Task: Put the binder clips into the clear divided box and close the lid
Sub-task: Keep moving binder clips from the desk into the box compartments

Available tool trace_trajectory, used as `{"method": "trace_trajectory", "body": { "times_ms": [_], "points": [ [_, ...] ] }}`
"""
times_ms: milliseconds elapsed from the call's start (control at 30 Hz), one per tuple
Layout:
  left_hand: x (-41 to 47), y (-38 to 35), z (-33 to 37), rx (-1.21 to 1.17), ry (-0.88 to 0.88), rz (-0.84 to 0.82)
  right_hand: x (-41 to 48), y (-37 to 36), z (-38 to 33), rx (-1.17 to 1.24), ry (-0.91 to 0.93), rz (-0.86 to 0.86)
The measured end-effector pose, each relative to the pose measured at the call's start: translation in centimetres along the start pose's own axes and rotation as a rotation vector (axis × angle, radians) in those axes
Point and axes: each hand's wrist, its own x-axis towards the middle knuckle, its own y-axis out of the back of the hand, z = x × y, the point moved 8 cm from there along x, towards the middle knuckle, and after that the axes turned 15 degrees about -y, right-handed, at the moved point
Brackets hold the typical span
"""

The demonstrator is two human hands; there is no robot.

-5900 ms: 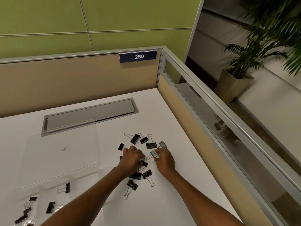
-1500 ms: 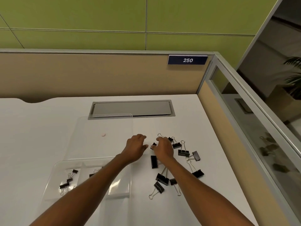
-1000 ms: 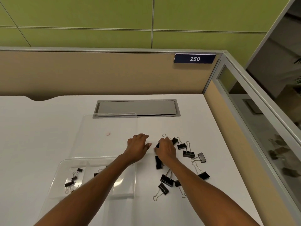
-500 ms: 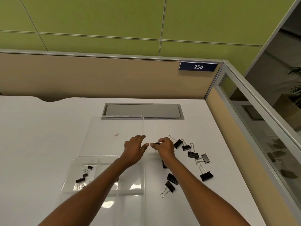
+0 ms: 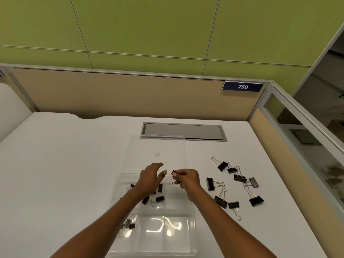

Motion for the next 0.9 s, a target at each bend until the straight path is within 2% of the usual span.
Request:
{"method": "trace_trajectory", "body": {
  "times_ms": [233, 433, 667, 900],
  "points": [
    [-3.4, 2.4, -2.7, 0.046, -0.013, -0.029, -1.9, -4.4, 1.3, -0.175, 0.095, 0.05],
    [-4.8, 3.4, -3.7, 0.1, -0.049, -0.064, -2.1, -6.3, 2.3, -0.386, 0.126, 0.232],
    [-5.2, 3.7, -3.7, 0.161, -0.11, -0.118, -2.7, -8.6, 2.1, -0.59, 0.171, 0.278],
    [-4.1, 3.2, -3.0, 0.181, -0.176, -0.09, -3.6, -6.4, 1.0, -0.487, 0.22, 0.36]
  ]
}}
